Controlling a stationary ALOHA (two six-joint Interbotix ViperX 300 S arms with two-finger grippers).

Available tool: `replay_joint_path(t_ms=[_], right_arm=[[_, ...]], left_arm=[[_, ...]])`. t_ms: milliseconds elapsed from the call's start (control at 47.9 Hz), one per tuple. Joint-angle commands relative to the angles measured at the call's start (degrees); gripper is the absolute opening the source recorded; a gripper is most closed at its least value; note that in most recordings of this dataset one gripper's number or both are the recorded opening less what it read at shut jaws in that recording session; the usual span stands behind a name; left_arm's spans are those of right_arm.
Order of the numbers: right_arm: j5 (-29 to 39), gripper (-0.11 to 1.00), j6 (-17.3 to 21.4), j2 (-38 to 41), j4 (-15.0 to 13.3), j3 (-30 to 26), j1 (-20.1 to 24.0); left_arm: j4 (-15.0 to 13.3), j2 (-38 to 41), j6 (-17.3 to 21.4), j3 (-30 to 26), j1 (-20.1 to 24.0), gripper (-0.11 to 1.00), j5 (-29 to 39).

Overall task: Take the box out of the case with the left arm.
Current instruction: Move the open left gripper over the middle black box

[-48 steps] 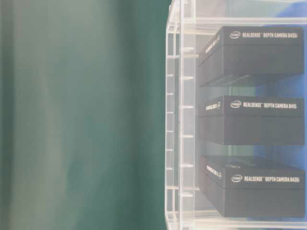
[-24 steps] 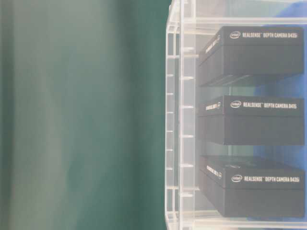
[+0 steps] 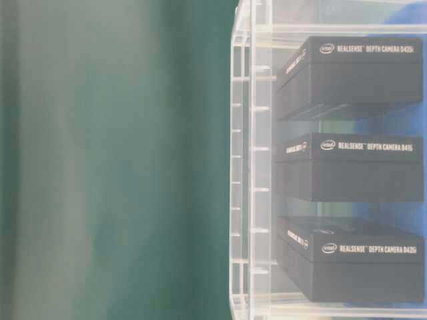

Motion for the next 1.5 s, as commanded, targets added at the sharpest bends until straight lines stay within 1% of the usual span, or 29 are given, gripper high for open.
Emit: replay_joint_path(t_ms=[0, 84, 459, 626, 773, 1002, 1253, 1483], right_arm=[[-0.1, 0.02, 0.0, 0.0, -0.2, -1.4, -0.1], [0.0, 0.02, 0.0, 0.0, -0.2, -1.4, -0.1], [0.1, 0.02, 0.0, 0.1, -0.2, -1.3, -0.1], [0.1, 0.02, 0.0, 0.2, -0.3, -1.4, -0.1], [0.1, 0.02, 0.0, 0.3, -0.3, -1.3, -0.1], [0.2, 0.02, 0.0, 0.4, -0.3, -1.3, -0.1], [0.3, 0.02, 0.0, 0.4, -0.3, -1.3, -0.1], [0.3, 0.02, -0.1, 0.4, -0.4, -1.2, -0.1]], left_arm=[[-0.1, 0.0, 0.1, -1.5, 0.2, 0.90, -0.2], [-0.6, 0.0, 0.2, -1.6, 0.2, 0.89, 0.2], [-0.6, 1.2, 0.2, -2.3, -0.1, 0.90, 0.1], [-0.6, 3.8, 0.0, -3.8, -1.1, 0.90, -0.1], [-0.6, 7.4, -0.5, -6.4, -2.0, 0.90, -0.6], [-0.6, 16.5, -2.7, -14.9, -4.8, 0.89, -2.8], [-0.6, 27.1, -5.4, -27.5, -8.2, 0.89, -2.4], [-0.6, 36.4, -9.1, -38.9, -11.7, 0.89, -1.2]])
